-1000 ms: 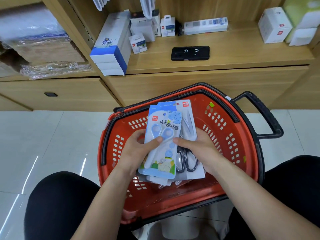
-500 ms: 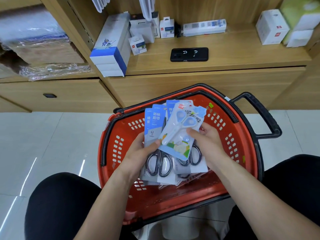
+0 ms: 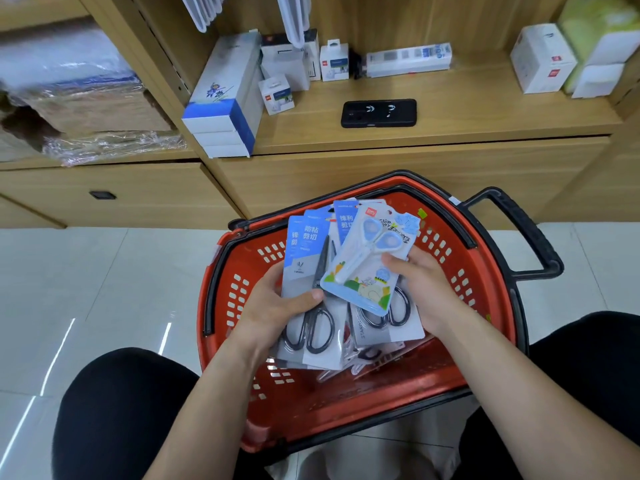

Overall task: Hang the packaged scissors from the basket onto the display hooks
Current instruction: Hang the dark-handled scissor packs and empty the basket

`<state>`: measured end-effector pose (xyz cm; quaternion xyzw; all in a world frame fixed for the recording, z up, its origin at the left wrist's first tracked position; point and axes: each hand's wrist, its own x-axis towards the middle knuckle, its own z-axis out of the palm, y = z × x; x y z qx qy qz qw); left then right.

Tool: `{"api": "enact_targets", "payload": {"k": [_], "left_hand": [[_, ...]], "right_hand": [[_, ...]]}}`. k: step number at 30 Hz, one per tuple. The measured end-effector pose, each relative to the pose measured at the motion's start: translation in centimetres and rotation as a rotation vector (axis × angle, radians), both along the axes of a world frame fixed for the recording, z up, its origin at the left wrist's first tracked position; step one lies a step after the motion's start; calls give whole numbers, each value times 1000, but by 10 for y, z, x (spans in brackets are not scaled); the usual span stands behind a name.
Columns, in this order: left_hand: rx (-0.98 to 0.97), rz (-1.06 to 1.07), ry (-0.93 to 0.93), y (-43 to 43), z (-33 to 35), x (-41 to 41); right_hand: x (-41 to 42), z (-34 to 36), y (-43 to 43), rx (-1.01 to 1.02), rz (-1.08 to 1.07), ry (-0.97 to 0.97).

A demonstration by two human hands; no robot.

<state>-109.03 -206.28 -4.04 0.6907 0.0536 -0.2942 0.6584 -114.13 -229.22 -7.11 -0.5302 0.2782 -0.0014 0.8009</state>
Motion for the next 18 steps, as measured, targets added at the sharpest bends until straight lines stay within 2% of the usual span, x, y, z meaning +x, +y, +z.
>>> {"api": "enact_targets", "payload": {"k": [6, 10, 18], "left_hand": [[39, 259, -78, 21, -8, 13], [65, 249, -173, 1, -10, 8], [37, 218, -253, -40, -1, -13]], "right_hand": [[0, 4, -15, 62, -100, 12], [-1, 14, -8, 185, -41, -35], [-6, 13, 19, 153, 16, -59]]}}
